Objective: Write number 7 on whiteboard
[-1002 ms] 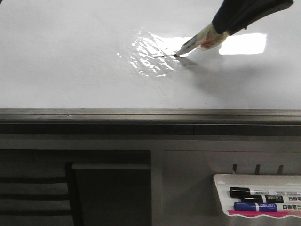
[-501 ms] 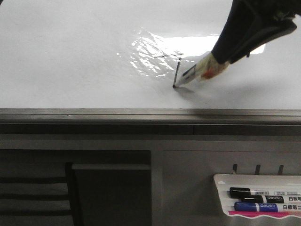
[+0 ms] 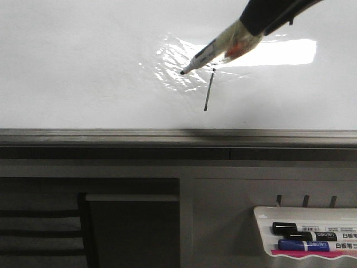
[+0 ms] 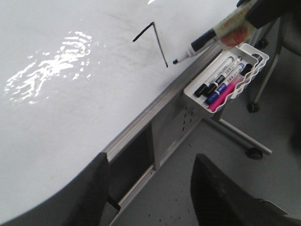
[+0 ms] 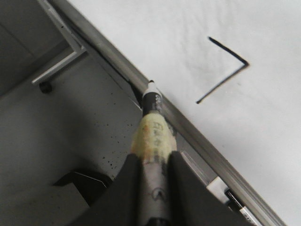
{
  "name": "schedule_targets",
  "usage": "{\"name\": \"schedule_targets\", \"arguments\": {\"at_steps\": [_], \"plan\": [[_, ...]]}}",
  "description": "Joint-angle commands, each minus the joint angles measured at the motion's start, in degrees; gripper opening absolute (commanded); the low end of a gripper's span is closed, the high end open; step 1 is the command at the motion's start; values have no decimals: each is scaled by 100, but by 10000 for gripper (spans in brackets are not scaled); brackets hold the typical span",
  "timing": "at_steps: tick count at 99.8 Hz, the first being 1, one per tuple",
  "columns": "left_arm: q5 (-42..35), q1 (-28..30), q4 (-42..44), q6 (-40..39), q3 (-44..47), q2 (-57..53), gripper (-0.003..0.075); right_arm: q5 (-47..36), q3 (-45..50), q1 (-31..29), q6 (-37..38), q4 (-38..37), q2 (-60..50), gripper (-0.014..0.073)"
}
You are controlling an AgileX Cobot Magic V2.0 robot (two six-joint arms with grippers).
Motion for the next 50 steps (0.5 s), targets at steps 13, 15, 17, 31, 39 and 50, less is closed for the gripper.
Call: {"name": "schedule_targets", "arguments": {"at_steps": [13, 15, 17, 31, 39, 50], "plan": [[-24, -714, -301, 845, -478, 551, 365, 336, -247, 387, -1661, 122, -447, -35], [-24, -780, -301, 948, -502, 601, 365, 336, -247, 406, -1767, 122, -458, -35], [-24, -913, -301, 1042, -546, 701, 365, 336, -247, 416, -1900, 122, -468, -35], [-415, -1562, -301, 1409, -704, 1207, 365, 434, -247, 454, -2590, 134, -483, -35], [-680, -1836, -277, 1523, -800, 1493, 365, 444, -247, 454, -2630, 134, -483, -35], [-768, -2079, -268, 1744, -972, 1885, 365, 444, -247, 454, -2630, 134, -483, -35]]}}
